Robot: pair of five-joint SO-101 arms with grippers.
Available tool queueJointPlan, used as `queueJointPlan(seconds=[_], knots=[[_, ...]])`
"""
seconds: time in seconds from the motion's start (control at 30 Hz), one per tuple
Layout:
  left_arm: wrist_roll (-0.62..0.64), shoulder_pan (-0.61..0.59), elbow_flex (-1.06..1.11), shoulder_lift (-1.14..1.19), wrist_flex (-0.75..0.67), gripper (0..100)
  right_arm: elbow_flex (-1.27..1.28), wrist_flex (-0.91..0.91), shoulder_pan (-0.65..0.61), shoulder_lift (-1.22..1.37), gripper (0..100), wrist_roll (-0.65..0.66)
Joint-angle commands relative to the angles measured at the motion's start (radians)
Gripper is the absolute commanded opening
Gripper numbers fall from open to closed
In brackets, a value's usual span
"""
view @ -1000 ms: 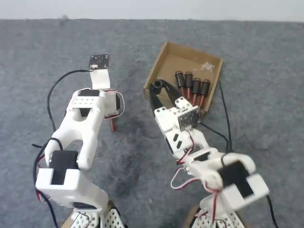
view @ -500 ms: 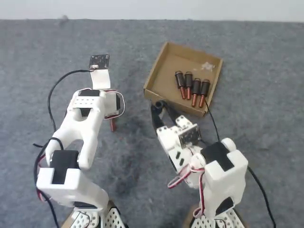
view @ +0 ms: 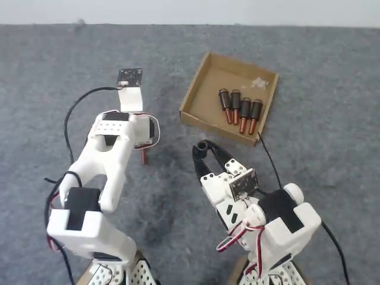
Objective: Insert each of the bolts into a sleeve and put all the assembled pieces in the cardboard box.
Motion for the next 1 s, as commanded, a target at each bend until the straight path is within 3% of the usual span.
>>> queueJointPlan(seconds=[0.0,0.27,0.57,0.67,0.9,0.97], knots=[[0.008,0.043,-0.051,-0.015,-0.071,2,0.032,0.002,0.015,-0.041,0.6,-0.002],[0.008,0.178,-0.002,-0.206,-0.046,2,0.031,0.002,0.015,-0.041,0.6,-0.002],[0.008,0.183,0.062,-0.379,-0.087,2,0.031,0.002,0.015,-0.041,0.6,0.0],[0.003,0.181,0.148,-0.423,-0.252,2,0.031,0.002,0.015,-0.041,0.6,0.0],[0.008,0.229,0.516,-0.56,-0.887,2,0.031,0.002,0.019,-0.041,0.6,0.002],[0.008,0.259,0.575,-0.591,-0.976,2,0.031,0.018,0.019,-0.039,0.6,0.002]])
